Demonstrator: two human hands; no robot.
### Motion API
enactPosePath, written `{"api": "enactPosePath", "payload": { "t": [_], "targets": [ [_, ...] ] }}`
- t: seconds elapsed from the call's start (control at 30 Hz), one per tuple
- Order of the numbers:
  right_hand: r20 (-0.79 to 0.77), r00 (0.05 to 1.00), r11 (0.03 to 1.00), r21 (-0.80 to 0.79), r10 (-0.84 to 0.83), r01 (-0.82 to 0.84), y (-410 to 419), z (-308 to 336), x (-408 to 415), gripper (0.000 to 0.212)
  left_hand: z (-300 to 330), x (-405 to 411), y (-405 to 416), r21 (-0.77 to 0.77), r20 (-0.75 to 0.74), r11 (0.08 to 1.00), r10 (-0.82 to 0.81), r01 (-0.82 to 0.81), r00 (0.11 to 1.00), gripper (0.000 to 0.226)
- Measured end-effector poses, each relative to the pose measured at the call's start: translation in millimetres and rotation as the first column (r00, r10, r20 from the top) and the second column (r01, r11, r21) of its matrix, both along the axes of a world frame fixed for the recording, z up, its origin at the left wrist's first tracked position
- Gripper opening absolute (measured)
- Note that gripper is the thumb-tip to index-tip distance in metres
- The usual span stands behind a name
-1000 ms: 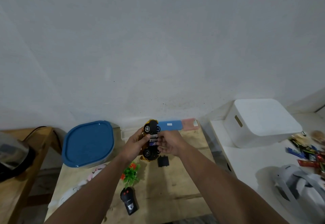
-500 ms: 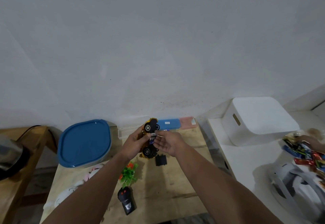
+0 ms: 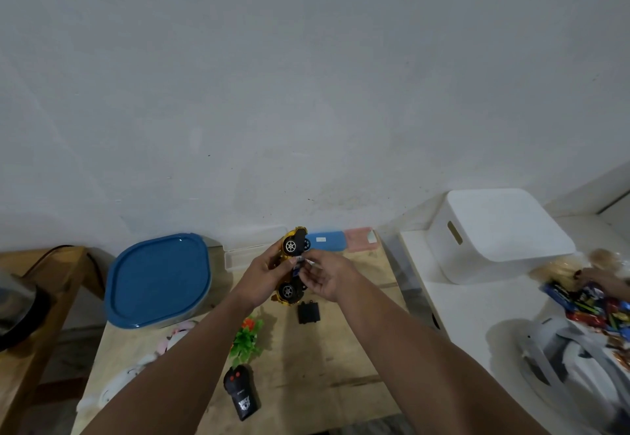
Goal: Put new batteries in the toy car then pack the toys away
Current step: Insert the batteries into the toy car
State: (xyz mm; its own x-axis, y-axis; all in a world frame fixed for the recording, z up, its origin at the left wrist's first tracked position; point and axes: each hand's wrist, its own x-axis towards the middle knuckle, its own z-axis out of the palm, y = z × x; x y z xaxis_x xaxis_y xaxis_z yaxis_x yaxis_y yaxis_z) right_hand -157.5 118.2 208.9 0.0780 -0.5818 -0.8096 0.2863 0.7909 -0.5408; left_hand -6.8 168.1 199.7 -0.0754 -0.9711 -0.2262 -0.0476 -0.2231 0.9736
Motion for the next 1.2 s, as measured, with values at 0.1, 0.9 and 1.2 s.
{"api": "enactPosePath", "payload": {
  "t": [0.1,0.9,1.2],
  "targets": [
    [-0.011,1.000,1.000,-0.020,0.004,-0.004,1,1,0,0.031,-2,0,-1,-0.005,0.009,1.000,-0.006,0.006,1.000,0.038],
    [0.053,0.998,0.999,-0.006,-0.036,0.037,8,7,-8,0.033,-2,-4,2,0.001,-0.016,1.000,0.020,-0.020,1.000,0.037],
    [0.150,0.974,0.974,-0.126,-0.169,0.189,0,10,-23,0.017,-7,3,4,0.196,-0.205,0.966,0.208,-0.168,0.956,0.036]
  ]
}}
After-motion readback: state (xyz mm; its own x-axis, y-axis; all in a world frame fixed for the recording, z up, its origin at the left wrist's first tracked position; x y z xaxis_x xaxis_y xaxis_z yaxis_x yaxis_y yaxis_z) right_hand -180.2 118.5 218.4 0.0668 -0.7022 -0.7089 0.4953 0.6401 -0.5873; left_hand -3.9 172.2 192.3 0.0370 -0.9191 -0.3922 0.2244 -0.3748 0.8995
